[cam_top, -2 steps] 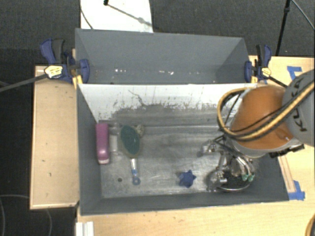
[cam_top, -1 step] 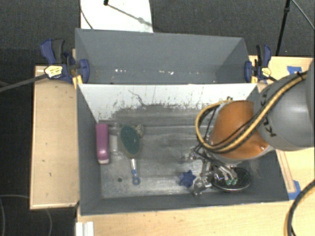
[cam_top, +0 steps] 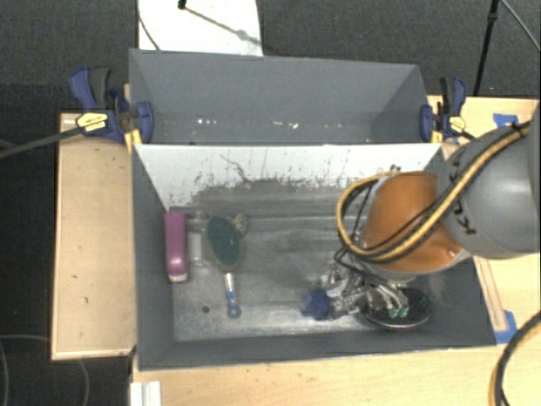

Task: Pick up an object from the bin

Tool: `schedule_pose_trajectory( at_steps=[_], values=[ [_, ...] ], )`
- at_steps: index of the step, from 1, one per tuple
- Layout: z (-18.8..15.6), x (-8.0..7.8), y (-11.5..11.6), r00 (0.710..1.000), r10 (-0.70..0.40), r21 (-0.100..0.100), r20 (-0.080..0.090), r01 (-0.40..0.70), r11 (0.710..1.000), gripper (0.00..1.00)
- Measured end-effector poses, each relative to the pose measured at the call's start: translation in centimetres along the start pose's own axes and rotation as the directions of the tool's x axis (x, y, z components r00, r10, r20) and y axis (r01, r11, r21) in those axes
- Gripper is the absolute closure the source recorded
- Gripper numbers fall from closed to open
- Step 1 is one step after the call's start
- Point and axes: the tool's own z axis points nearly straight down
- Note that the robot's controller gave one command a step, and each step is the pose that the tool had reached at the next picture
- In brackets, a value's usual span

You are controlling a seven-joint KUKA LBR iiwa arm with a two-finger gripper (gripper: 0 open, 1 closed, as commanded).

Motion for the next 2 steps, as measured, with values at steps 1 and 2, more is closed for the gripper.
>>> schedule_pose_trajectory(
  at_steps=[1,2],
  values=[
    [-8.1,-3.3,-3.4,0.996,-0.089,0.002,0.0,0.089,0.996,1.0],
    [-16.5,-2.8,-3.3,0.984,-0.177,0.0,-0.001,0.177,0.984,1.0]
  ],
)
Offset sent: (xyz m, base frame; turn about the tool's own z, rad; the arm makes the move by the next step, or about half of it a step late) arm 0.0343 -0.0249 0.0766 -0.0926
